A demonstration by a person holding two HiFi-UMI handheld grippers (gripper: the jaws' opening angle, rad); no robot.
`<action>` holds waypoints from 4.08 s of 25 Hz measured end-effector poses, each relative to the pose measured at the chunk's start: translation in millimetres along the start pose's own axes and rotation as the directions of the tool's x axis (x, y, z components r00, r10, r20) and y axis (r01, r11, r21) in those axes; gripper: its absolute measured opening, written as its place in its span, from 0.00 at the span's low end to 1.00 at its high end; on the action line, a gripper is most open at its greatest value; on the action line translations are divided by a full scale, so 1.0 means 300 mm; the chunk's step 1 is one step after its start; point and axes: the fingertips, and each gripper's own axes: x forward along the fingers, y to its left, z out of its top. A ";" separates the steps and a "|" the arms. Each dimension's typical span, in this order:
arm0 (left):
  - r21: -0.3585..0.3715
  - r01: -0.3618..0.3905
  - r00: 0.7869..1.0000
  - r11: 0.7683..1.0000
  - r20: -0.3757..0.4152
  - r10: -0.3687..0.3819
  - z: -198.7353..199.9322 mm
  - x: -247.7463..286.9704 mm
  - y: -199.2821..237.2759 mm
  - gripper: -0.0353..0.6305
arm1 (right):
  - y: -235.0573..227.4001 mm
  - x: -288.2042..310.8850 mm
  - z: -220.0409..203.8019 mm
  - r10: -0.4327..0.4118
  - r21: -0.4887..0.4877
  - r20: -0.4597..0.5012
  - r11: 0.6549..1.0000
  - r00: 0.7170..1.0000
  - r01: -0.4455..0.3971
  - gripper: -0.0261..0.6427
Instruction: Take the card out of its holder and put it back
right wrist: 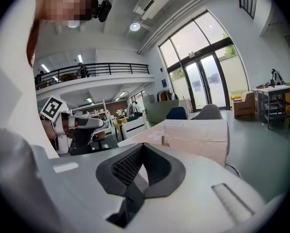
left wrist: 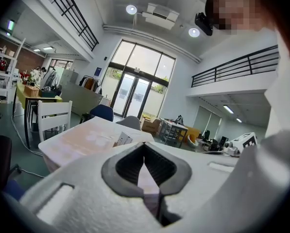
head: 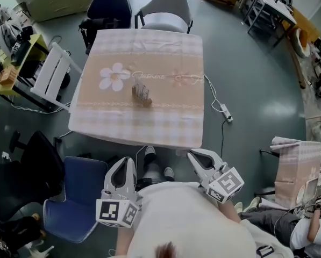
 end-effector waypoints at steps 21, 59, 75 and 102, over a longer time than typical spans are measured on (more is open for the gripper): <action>0.033 0.104 0.994 0.994 -0.032 -0.103 0.226 0.360 0.304 0.05 | -0.153 0.442 0.192 -0.089 0.021 0.029 0.996 0.996 0.088 0.04; 0.030 -0.026 0.999 0.999 0.039 0.025 0.315 0.321 0.534 0.05 | -0.179 0.573 0.235 -0.087 -0.024 0.033 0.996 0.996 0.088 0.04; 0.016 -0.028 0.999 0.999 0.018 0.028 0.315 0.335 0.545 0.05 | -0.343 0.793 0.157 -0.121 -0.065 -0.076 0.991 0.990 0.116 0.17; 0.006 -0.068 0.997 0.998 0.037 0.068 0.360 0.324 0.627 0.05 | -0.390 1.043 -0.013 -0.088 -0.003 -0.204 0.996 0.975 0.089 0.07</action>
